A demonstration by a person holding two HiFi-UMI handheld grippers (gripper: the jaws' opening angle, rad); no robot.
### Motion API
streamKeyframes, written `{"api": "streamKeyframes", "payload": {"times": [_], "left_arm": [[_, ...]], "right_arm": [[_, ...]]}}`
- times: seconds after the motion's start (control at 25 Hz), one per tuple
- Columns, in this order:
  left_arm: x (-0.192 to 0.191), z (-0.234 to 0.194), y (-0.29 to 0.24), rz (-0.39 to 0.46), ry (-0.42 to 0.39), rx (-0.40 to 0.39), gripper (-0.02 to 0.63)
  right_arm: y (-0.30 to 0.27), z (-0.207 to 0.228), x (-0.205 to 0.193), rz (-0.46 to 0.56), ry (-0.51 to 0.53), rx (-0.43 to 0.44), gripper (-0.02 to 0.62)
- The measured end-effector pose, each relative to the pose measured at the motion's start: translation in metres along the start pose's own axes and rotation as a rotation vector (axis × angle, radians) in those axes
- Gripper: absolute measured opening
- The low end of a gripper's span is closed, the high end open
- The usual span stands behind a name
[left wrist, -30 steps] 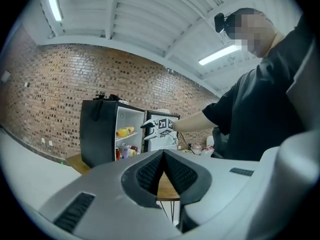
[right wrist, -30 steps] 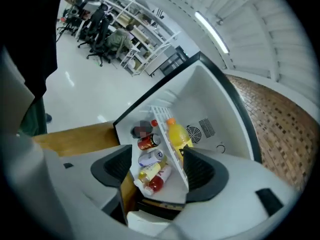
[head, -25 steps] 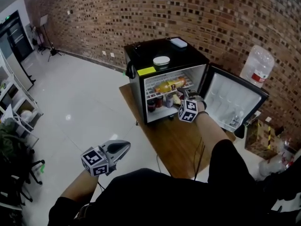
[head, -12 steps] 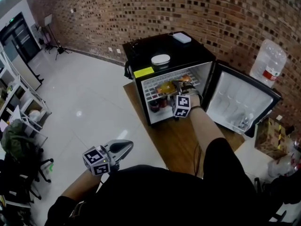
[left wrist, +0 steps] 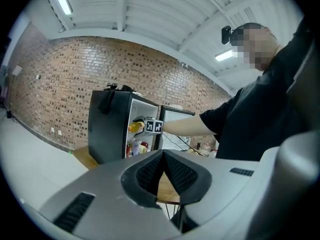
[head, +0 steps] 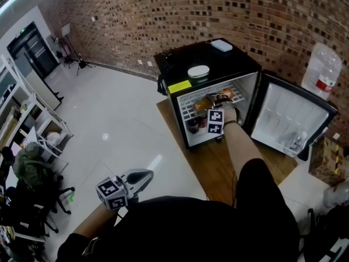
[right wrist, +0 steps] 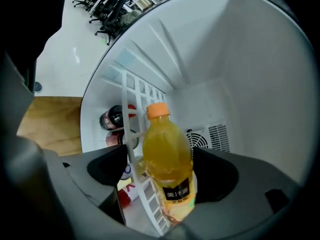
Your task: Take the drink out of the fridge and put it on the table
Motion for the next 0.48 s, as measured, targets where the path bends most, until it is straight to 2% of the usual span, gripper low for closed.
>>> {"api": "streamKeyframes", "payload": {"times": [0.12,0.2,0.24,0.32,0.44,0.48], "left_arm": [[0.001,-0.004,0.010,0.023,0.028,0.009,-0.006],[0.005,-0.003,0.013,0.065,0.083,-0.015,-0.006],[0.006,-0.003,0.013,0.078,0.104,-0.024,-0.006],[0.003,-0.009,0.015,0.070,0.103,-0.012,-0.006],[0.001,-0.018,0.016,0.059,0.096,0.005,-0.006],[0.002,-0.019,0.016,0.063,0.101,0.005,-0.006]], "right_arm": [[0.001,0.001,0.004,0.054,-0.043,-0.018,0.392],[0.008,0.002,0.004,0.094,-0.070,-0.029,0.362],[0.014,0.002,0.002,0.105,-0.067,-0.030,0.342],[0.025,0.005,0.000,0.118,-0.051,-0.027,0.261],[0.027,0.007,-0.001,0.120,-0.034,-0.010,0.256],[0.023,0.007,-0.001,0.116,-0.037,-0.008,0.274]]}}
Point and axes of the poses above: the fingertips, and each gripper's own axes: y backward along the fingers, z to its right, x out of its top, the point moved 3 cm from there along y, backward along the fingers, and after that the axes turned 15 degrees about y, right-handed, at the moved point
